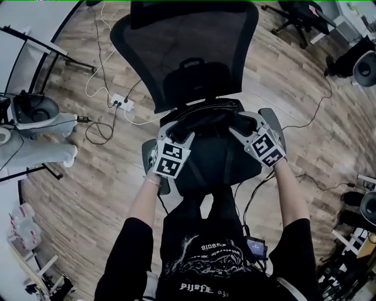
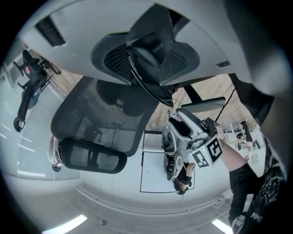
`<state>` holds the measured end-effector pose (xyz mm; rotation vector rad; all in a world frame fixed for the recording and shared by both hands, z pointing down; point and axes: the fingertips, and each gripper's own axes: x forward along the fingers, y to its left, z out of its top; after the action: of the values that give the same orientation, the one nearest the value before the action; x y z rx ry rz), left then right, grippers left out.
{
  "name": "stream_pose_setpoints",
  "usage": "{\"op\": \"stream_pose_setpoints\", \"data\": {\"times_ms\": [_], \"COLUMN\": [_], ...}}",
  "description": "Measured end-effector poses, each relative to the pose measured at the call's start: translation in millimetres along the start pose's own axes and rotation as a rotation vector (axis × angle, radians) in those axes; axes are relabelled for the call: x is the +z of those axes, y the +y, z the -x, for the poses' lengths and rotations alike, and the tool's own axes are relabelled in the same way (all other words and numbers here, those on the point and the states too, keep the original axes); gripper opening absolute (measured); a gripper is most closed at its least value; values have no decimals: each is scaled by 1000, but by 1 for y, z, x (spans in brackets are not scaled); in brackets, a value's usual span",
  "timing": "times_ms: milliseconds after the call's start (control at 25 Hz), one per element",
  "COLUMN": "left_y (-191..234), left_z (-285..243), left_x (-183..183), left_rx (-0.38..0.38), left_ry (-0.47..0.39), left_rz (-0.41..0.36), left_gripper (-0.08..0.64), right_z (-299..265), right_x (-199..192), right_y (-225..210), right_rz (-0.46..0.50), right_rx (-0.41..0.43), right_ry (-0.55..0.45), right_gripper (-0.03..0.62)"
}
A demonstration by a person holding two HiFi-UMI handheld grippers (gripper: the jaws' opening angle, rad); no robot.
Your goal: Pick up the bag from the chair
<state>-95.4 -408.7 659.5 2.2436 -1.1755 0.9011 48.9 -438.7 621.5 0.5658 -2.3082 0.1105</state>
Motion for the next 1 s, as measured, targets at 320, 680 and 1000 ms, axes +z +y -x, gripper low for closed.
{"op": "stream_pose_setpoints", "data": {"times_ms": [320,680,1000], "left_y": [30,41,59], "left_z": [-50,-102,-131], "left_x": [-36,-65,-97], "left_rx": [36,-1,26], "left_ry": [134,279,402], "left_rz": [-42,-122,-187], "left_gripper": [239,238,238], "right_z": [-67,-129,-165], "right_x": [-42,-80,-116], "right_y": [-25,-49,-48], "right_rz": [92,172,262], "right_rx": [79,153,215], "right_ry": [99,197,270], "right_gripper": [205,206,206]}}
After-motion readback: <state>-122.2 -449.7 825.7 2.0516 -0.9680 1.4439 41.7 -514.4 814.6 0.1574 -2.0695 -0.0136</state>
